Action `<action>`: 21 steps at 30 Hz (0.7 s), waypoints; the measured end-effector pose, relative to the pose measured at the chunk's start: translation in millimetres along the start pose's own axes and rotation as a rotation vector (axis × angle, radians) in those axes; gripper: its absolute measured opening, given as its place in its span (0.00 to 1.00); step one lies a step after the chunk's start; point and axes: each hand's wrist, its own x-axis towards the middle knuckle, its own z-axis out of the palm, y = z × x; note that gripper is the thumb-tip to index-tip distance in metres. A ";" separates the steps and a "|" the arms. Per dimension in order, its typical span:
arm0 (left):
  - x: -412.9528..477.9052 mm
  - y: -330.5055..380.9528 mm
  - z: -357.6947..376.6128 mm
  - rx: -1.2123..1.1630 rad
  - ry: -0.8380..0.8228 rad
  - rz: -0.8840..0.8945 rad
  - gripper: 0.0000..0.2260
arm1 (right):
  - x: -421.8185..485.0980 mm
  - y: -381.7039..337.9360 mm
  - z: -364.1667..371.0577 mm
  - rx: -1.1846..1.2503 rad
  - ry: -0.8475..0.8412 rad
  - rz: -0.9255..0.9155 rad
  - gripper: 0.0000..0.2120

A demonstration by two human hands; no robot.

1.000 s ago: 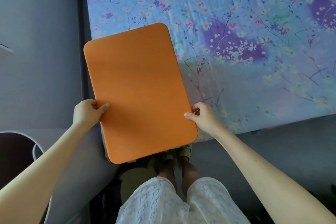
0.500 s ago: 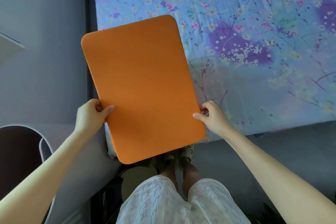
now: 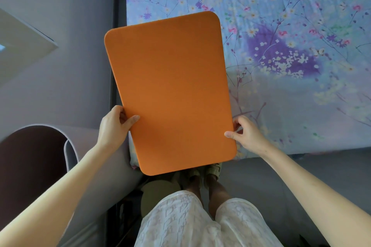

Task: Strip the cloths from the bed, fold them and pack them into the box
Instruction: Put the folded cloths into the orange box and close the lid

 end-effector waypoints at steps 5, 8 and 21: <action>5.6 0.7 5.0 -0.027 -0.043 -0.014 0.12 | 4.9 -3.3 -6.6 0.023 -0.101 0.050 0.15; -7.2 0.0 6.0 -0.019 -0.035 -0.001 0.12 | -4.0 -3.6 -6.4 0.035 -0.127 0.064 0.11; -26.7 43.5 -0.8 -0.025 -0.025 0.155 0.13 | -16.4 8.1 -18.0 0.277 -0.184 0.241 0.21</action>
